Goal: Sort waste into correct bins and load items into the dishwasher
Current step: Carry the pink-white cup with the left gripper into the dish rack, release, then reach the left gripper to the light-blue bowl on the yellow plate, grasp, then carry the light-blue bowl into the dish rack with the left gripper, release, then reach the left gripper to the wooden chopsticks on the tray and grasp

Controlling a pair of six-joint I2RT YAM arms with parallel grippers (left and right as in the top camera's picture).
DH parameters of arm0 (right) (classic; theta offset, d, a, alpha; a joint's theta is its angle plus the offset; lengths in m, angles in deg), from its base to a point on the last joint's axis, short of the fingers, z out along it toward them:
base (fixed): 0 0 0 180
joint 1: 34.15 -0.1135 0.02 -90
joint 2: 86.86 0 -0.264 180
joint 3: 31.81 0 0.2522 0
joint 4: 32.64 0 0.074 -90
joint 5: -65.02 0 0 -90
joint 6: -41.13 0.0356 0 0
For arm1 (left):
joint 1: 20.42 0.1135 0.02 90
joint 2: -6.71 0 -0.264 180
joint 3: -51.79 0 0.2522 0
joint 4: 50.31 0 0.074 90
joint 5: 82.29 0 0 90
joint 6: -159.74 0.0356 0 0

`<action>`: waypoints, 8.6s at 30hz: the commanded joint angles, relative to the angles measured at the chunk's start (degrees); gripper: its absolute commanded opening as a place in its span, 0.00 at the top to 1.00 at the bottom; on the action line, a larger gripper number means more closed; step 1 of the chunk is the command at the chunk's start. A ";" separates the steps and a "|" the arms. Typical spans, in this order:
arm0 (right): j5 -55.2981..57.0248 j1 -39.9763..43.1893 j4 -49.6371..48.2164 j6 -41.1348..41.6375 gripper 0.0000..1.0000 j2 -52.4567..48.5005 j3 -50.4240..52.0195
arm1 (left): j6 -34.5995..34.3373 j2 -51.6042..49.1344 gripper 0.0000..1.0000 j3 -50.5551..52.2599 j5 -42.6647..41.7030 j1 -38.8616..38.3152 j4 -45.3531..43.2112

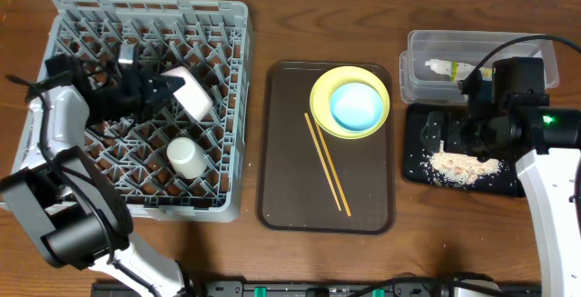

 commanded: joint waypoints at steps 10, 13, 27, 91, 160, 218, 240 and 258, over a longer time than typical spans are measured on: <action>0.35 1.09 0.42 -0.28 0.06 0.66 -0.81 | 1.03 -1.03 0.43 -0.31 25.81 4.50 5.20; 0.35 1.27 0.48 -0.31 0.06 0.66 -0.81 | 1.03 -1.01 0.36 -0.31 26.21 4.50 5.40; 6.88 3.30 1.99 3.82 0.04 0.68 -0.81 | -0.85 16.96 0.25 -0.70 28.76 2.12 2.58; 8.28 9.60 5.18 5.27 0.01 0.66 -0.81 | -1.18 -17.75 0.55 -19.47 81.83 -71.25 -15.74; 8.50 9.60 5.77 4.79 0.01 0.66 -0.81 | -5.22 -2.10 0.92 -19.21 3.37 -14.40 -8.41; 9.57 9.62 6.49 4.79 0.01 0.66 -0.81 | -16.35 17.33 0.12 -19.06 46.62 -2.62 5.05; 9.55 9.60 6.67 4.81 0.01 0.66 -0.81 | -46.01 16.28 0.10 -10.91 76.02 -52.63 15.89; 9.53 9.60 6.69 4.81 0.01 0.66 -0.81 | -53.05 -7.69 0.10 -6.93 76.65 -66.90 9.68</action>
